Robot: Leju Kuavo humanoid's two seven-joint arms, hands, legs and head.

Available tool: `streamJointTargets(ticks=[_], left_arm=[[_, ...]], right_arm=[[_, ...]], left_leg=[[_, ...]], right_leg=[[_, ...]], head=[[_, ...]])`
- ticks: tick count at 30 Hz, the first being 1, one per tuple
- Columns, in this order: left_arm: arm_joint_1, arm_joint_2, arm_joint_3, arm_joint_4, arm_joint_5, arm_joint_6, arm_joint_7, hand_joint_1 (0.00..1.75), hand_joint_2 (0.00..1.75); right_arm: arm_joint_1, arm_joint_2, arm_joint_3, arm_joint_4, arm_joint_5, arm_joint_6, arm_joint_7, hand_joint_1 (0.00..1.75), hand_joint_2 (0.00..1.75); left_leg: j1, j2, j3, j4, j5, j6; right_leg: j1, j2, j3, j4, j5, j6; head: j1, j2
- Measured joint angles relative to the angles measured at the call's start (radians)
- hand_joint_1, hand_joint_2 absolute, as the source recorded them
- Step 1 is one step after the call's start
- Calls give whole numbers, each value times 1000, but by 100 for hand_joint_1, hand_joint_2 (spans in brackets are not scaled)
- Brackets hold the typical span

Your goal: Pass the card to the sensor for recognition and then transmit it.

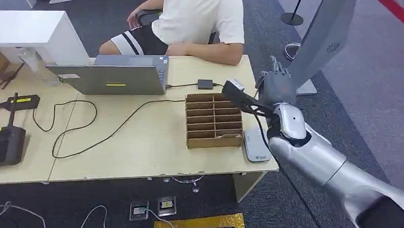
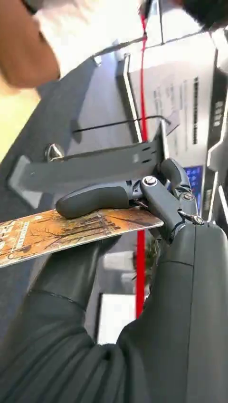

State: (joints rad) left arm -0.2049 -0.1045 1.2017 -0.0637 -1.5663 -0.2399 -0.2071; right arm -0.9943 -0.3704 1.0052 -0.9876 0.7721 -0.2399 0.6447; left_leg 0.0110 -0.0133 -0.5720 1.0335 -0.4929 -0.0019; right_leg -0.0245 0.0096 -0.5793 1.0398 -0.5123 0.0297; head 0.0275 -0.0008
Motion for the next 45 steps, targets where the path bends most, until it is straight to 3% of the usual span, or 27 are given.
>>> streamJointTargets(ticks=[6, 18, 41, 42, 43, 44, 45], left_arm=[[-13, 0, -15, 0, 0, 0, 0, 0, 0], [-17, 0, -31, 0, 0, 0, 2, 0, 0], [-17, 0, -37, 0, 0, 0, 24, 0, 0], [-17, 0, -42, 0, 0, 0, 27, 0, 0], [-17, 0, -47, 0, 0, 0, 31, 0, 0], [-17, 0, -48, 0, 0, 0, 32, 0, 0], [-17, 0, -51, 0, 0, 0, 34, 0, 0]], right_arm=[[-99, 40, 40, -12, -3, 27, 0, 175, 175], [-162, 151, 154, 69, -8, 19, -1, 175, 175], [-192, 183, 237, 209, -9, 1, 0, 175, 175], [-192, 184, 238, 217, -9, -2, 0, 161, 175], [-192, 184, 238, 220, -8, -3, 0, 161, 175], [-192, 184, 238, 220, -8, -3, 0, 140, 175], [-192, 184, 238, 226, -6, -3, 0, 7, 175]], left_leg=[[0, 0, 0, 0, 0, 0], [1, 0, 0, 0, 0, 0], [1, 0, 0, 0, 0, 0], [1, 0, 0, 0, 0, 0], [1, 0, 0, 0, 0, 0], [1, 0, 0, 0, 0, 0], [1, 0, 0, 0, 0, 0]], right_leg=[[0, 0, 0, 0, 0, 0], [1, 0, 0, 0, 0, 0], [1, 0, 0, 0, 0, 0], [1, 0, 0, 0, 0, 0], [1, 0, 0, 0, 0, 0], [1, 0, 0, 0, 0, 0], [1, 0, 0, 0, 0, 0]], head=[[0, 0], [0, 0], [0, 0], [0, 0], [0, 0], [0, 0], [0, 0]])
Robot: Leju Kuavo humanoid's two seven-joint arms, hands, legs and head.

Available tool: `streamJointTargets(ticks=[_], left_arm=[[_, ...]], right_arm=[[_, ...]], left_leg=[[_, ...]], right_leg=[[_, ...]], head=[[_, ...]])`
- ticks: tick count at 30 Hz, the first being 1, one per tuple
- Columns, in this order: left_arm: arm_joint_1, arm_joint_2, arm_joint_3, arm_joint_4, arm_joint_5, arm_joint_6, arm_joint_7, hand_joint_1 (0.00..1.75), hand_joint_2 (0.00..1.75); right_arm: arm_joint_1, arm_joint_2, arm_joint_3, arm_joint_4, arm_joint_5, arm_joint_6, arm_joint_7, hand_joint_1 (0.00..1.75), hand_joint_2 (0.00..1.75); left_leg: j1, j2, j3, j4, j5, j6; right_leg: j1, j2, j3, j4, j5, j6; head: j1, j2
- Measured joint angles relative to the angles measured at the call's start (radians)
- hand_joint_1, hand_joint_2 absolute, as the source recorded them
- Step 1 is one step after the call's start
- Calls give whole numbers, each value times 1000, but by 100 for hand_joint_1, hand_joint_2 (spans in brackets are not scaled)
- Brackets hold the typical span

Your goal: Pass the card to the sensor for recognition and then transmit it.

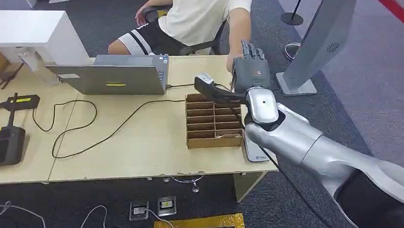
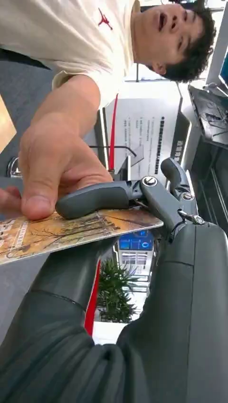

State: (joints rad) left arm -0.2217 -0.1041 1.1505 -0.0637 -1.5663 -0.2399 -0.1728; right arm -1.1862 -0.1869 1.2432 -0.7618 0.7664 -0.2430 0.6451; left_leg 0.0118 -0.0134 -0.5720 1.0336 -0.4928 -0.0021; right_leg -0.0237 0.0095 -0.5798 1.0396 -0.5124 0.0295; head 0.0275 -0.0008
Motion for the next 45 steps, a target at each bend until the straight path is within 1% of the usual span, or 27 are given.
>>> streamJointTargets(ticks=[1, 15, 19, 23, 26, 28, 29, 31, 34, 35, 37, 41, 45], left_arm=[[0, 0, -1, 0, 0, 0, 1, 0, 0], [0, 0, -25, 0, 0, 0, 4, 0, 0], [0, 0, -27, 0, 0, 0, 4, 0, 0], [0, 0, -30, 0, 0, 0, 4, 0, 0], [0, 0, -30, 0, 0, 0, 4, 0, 0], [0, 0, -30, 0, 0, 0, 2, 0, 0], [1, 0, -30, 0, 0, 0, -1, 0, 0], [1, 0, -30, 0, 0, 0, -5, 0, 0], [2, 0, -30, 0, 0, 0, -18, 0, 0], [3, 0, -30, 0, 0, 0, -19, 0, 0], [6, 0, -30, 0, 0, 0, -19, 0, 0], [9, 0, -29, 0, 0, 0, -26, 0, 0], [12, 0, -29, 0, 0, 0, -33, 0, 0]], right_arm=[[0, 0, 0, 4, 3, 0, 0, 0, 175], [10, -1, -6, 24, 71, -34, 0, 0, 175], [20, -1, -18, 24, 35, -98, -1, 0, 175], [43, -1, -45, -5, -67, -178, -13, 0, 175], [72, -3, -57, -55, -143, -197, -36, 0, 175], [99, -8, -66, -104, -199, -186, -71, 0, 175], [116, -16, -68, -137, -229, -168, -100, 0, 175], [137, -29, -69, -188, -267, -122, -154, 0, 175], [171, -57, -68, -254, -277, -42, -192, 0, 175], [180, -67, -64, -289, -277, -15, -197, 0, 175], [200, -84, -61, -326, -278, 11, -201, 0, 175], [233, -102, -60, -353, -287, 51, -201, 0, 175], [259, -119, -48, -375, -246, 101, -189, 0, 175]], left_leg=[[0, 0, 0, 0, 0, 0], [0, 0, 0, 0, 0, 0], [0, 0, 0, 0, 0, 0], [0, 0, 0, 0, 0, 0], [0, 0, 0, 0, 0, 0], [0, 0, 0, 0, 0, 0], [0, 0, 0, 0, 0, 0], [0, 0, 0, 0, 0, 0], [0, 0, 0, 0, 0, 0], [0, 0, 0, 0, 0, 0], [0, 0, 0, 0, 0, 0], [0, 0, 0, 0, 0, 0], [0, 0, 1, 0, 0, 0]], right_leg=[[0, 0, 0, 0, 0, 0], [0, 1, 0, 0, 0, 0], [0, 1, 0, 0, 0, 0], [0, 1, 0, 0, 0, 0], [0, 1, 0, 0, 0, 0], [0, 1, 0, 0, 0, 0], [0, 1, -1, 0, 0, 0], [0, 1, -1, 0, 0, 0], [0, 1, 0, 0, 0, 0], [0, 1, 0, 0, 0, 0], [0, 1, 0, 0, 0, 0], [0, 0, 0, 0, 0, 0], [0, 1, 0, 0, 0, 0]], head=[[0, 0], [0, 0], [0, 0], [0, 0], [0, 0], [0, 0], [0, 0], [0, 0], [0, 0], [0, 0], [0, 0], [0, 0], [0, 0]])
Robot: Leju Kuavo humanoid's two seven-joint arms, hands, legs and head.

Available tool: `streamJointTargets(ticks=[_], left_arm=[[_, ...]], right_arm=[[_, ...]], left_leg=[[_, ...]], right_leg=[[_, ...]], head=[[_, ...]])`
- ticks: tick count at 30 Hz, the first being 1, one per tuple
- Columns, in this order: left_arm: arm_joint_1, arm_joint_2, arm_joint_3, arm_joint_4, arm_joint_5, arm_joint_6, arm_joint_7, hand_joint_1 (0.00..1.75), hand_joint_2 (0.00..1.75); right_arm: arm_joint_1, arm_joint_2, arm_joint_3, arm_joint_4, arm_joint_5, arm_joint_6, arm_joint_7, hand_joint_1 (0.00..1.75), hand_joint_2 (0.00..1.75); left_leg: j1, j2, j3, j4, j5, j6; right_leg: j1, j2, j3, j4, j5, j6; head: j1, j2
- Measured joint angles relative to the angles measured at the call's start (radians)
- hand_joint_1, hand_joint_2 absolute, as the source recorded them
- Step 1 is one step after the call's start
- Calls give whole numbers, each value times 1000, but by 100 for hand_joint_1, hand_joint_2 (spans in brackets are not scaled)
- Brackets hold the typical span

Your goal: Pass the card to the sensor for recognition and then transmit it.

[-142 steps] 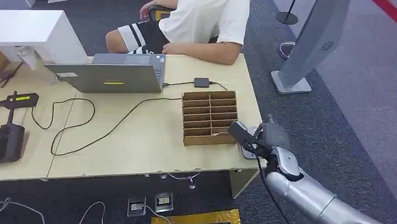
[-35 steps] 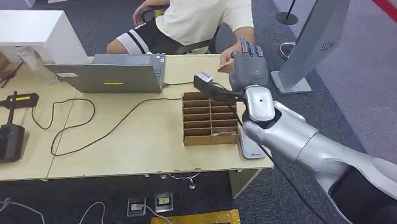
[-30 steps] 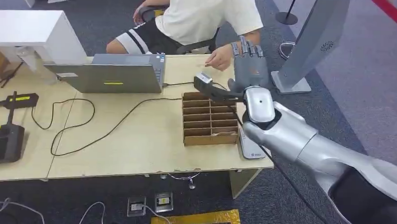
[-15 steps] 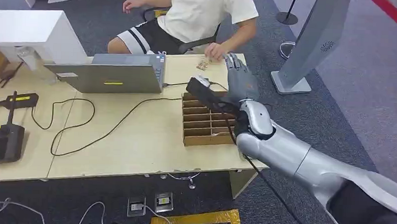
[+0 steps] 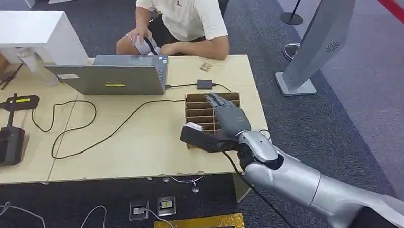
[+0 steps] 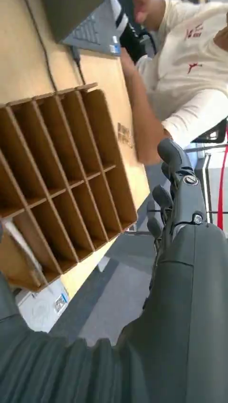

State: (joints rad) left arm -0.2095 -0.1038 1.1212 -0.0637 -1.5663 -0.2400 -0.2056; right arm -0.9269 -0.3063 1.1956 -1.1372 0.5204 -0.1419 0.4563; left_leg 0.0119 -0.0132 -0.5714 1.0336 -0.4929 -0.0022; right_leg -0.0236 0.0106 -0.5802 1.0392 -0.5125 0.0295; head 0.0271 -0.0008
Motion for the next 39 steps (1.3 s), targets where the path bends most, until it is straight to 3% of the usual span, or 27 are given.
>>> streamJointTargets(ticks=[11, 22, 33, 39], left_arm=[[1, 0, 0, 0, 0, 0, -2, 0, 0], [1, -1, 0, 0, 0, 0, -2, 0, 0], [2, -1, 0, 0, 0, 0, -9, 0, 0], [2, -1, 0, 0, 0, 0, -18, 0, 0]], right_arm=[[53, -42, 10, -7, 107, 37, 101, 0, 175], [68, -56, 8, 21, 129, 31, 103, 0, 175], [87, -56, 2, 67, 245, -113, 56, 0, 175], [98, -50, 2, 96, 280, -141, 37, 0, 175]], left_leg=[[0, 0, 0, 0, 0, 0], [0, 0, 0, 0, 0, 0], [0, 0, 0, 0, 0, 0], [0, 0, -1, 0, 0, 0]], right_leg=[[0, 0, 0, 0, 0, 0], [0, 0, 0, 0, 0, 0], [0, 0, 0, 0, 0, 0], [0, -1, 0, 0, 0, 0]], head=[[0, 0], [0, 0], [0, 0], [0, 0]])
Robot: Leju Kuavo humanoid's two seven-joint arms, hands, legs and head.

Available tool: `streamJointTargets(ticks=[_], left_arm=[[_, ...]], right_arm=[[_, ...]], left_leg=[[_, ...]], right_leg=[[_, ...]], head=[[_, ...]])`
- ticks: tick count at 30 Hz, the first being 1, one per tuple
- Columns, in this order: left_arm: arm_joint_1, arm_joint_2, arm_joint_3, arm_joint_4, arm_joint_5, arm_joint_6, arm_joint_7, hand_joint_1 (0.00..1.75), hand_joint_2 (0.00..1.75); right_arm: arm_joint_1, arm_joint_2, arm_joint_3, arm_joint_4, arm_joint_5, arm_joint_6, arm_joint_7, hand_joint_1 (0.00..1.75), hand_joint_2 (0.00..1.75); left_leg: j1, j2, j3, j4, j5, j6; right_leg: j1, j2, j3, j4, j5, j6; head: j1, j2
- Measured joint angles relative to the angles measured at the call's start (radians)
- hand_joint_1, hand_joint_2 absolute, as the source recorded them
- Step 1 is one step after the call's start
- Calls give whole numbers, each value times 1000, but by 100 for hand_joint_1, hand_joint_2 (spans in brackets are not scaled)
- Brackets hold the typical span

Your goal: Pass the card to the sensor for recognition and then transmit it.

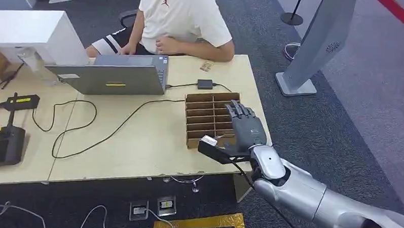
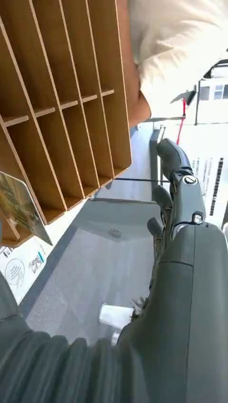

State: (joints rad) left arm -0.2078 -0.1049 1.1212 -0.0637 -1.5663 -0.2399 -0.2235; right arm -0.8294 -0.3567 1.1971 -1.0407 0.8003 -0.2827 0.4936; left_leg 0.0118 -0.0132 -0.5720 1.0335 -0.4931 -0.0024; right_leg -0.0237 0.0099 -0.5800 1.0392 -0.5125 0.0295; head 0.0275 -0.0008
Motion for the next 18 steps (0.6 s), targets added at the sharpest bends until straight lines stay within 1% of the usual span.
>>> streamJointTargets(ticks=[11, 18], left_arm=[[0, 0, 0, 0, 0, 0, 0, 0, 0], [0, 0, 0, 0, 0, 0, 0, 0, 0]], right_arm=[[14, 11, 0, 40, 4, 4, -7, 0, 175], [15, 20, 0, 65, 2, 33, -12, 0, 175]], left_leg=[[0, 0, 0, 0, 0, 0], [0, 0, 0, 0, 0, 0]], right_leg=[[0, 0, 0, 0, 0, 0], [0, 0, 0, 0, 0, 0]], head=[[0, 0], [0, 0]])
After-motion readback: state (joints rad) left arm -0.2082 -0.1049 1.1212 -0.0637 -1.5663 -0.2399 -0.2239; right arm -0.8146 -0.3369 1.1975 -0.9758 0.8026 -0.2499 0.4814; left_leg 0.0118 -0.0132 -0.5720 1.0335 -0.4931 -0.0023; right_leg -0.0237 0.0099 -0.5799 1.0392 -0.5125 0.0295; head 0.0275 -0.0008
